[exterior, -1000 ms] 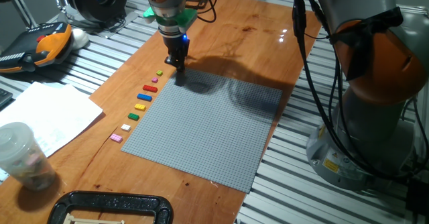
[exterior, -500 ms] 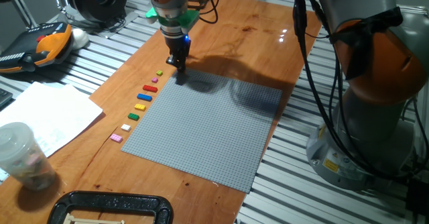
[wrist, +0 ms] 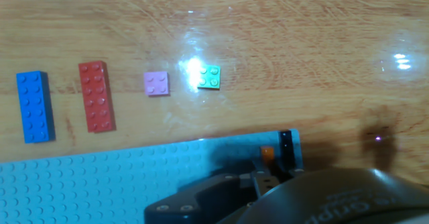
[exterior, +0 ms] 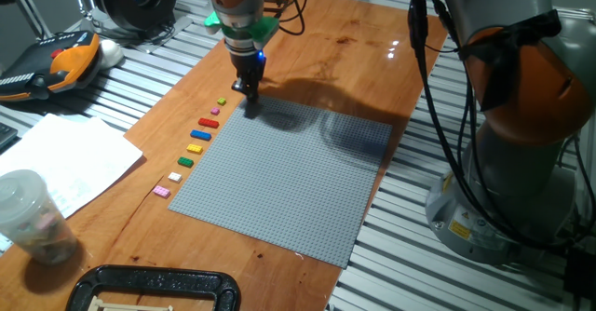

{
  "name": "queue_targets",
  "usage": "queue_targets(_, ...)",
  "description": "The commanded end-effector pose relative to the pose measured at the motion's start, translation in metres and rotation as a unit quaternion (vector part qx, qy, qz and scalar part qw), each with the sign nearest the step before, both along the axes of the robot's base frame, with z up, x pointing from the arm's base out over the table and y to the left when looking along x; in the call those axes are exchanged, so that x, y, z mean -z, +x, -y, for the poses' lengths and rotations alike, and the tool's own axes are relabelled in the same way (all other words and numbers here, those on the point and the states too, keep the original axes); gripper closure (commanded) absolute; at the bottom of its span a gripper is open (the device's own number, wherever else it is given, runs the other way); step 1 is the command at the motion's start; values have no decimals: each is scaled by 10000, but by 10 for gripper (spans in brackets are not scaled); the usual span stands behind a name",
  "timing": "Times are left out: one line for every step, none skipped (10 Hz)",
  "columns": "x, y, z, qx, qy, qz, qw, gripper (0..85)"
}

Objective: Build with small Lego blocks

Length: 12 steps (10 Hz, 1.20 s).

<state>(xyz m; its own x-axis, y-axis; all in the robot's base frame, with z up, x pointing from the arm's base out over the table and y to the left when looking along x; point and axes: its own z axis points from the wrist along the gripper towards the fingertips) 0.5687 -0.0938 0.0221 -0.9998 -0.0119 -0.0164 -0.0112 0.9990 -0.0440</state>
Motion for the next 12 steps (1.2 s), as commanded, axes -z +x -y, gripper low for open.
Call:
queue_targets(-2,5,-20,0,12,2,10000,850)
queue_targets(-2,8,-19,-8,4,2,10000,850)
queue_targets(-7,18,-17,-16,4,2,10000,850)
queue_targets(-29,31,-5,-21,-4,-45,10000,850)
queue_targets(-48,36,4,27,89,-120,9999,850)
queue_targets(-63,37,-13,42,35,-111,9999,850)
queue_targets(-75,30,-21,73,58,-110,9999,850)
queue_targets(-87,25,-26,73,35,-102,9999,850)
queue_targets(-100,16,-31,80,5,-86,9999,680)
queue_targets(-113,8,-27,88,-10,-78,9999,680)
queue_targets(-121,0,-26,102,-10,-62,9999,680)
queue_targets(-123,-6,-27,117,-2,-46,9999,680)
